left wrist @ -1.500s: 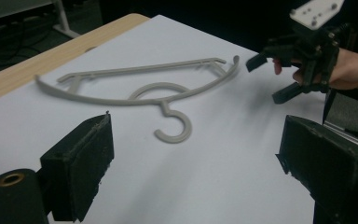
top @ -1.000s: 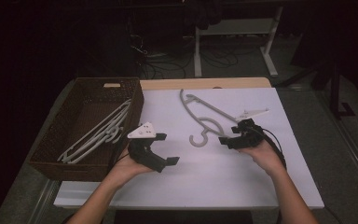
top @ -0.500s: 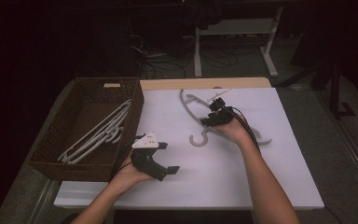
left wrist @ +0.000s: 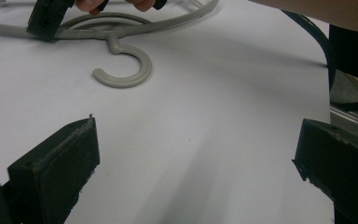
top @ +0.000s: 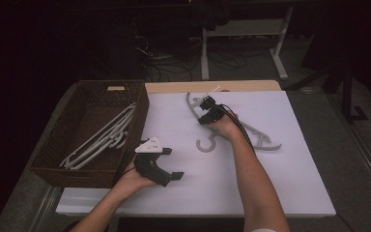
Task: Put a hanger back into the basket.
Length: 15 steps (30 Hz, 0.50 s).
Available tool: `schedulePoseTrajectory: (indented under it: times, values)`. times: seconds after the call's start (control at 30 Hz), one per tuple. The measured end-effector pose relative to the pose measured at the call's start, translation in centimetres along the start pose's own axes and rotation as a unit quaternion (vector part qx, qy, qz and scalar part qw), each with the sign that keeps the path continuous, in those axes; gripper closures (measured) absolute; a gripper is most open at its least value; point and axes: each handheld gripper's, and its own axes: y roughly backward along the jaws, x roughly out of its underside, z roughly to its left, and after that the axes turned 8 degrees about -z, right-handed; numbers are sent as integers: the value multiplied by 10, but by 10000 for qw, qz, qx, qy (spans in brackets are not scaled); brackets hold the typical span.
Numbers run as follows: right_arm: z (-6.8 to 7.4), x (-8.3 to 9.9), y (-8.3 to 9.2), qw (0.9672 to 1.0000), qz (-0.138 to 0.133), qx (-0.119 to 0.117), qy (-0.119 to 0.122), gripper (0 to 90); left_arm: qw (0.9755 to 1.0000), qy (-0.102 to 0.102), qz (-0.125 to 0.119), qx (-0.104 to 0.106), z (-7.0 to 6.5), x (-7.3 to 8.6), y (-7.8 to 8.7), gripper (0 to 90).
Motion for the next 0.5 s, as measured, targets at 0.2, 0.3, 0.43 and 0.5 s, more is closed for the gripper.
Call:
schedulePoseTrajectory:
  times: [0.2,0.3,0.43,0.5]
  values:
    - [10,2,2,9997,30,-120,223,779,10000,12,1,-27,0,0,0,0]
    - [23,6,6,9984,56,-322,453,780,10000,36,-25,-42,1,0,1,0]
    - [39,14,11,9955,60,-717,614,785,10000,47,-37,-74,2,0,3,0]
    - [50,18,14,9931,69,-899,744,788,9999,53,-41,-89,3,0,4,0]
